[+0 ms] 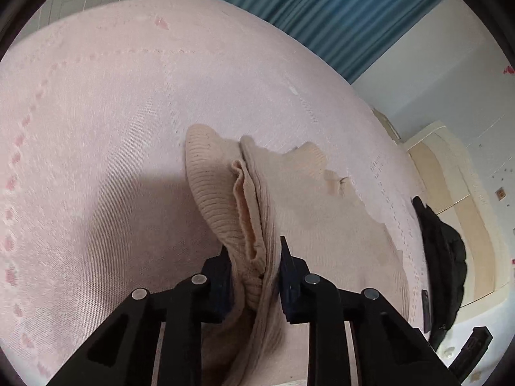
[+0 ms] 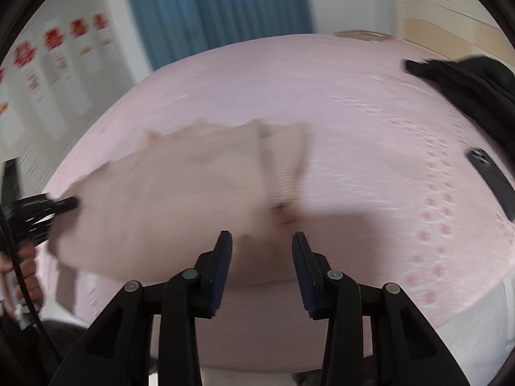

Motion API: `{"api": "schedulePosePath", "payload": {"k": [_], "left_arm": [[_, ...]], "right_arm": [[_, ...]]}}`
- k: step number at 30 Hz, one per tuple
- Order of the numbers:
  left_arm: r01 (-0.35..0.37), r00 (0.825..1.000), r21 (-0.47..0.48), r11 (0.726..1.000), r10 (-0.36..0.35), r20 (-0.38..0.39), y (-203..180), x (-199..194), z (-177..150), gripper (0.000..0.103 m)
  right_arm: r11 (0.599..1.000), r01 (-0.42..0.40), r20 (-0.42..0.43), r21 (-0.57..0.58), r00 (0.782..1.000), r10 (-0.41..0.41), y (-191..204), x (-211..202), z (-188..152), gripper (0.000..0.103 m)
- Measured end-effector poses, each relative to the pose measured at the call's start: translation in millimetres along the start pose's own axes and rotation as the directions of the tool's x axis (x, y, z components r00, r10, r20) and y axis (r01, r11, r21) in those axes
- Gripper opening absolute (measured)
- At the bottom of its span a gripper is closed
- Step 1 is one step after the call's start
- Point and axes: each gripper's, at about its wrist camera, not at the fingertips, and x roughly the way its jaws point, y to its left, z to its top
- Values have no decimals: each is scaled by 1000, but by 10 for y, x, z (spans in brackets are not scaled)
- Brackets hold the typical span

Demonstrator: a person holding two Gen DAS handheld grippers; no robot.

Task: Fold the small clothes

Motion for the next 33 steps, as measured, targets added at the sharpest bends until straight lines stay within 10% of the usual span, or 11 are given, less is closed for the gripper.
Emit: {"api": "schedulePosePath", "payload": {"k": [9,19,25,29,33], "left_arm": [[-206,978,257,944,187,97,-1475,-265,-15,22],[-147,987,417,897,159,7,-2750,321,-802,22],[7,985,432,902,70,-161,-2732,731,-1157,32],[127,985,366,922,-73,-157,-2503,454,-927,48],[103,993,356,929,-78,-84,-2135,236,-643,58]], "right_arm": [[992,65,12,113,998,-67,-555,-133,163,37],[988,135,16,73,990,-137,-1034,-401,180,36],[989,113,-5,100,994,-113,-1244,-425,36,36],[995,41,6,95,999,-42,-1195,-394,45,36],[991,-98,24,96,995,96,-919,-338,201,37]]}}
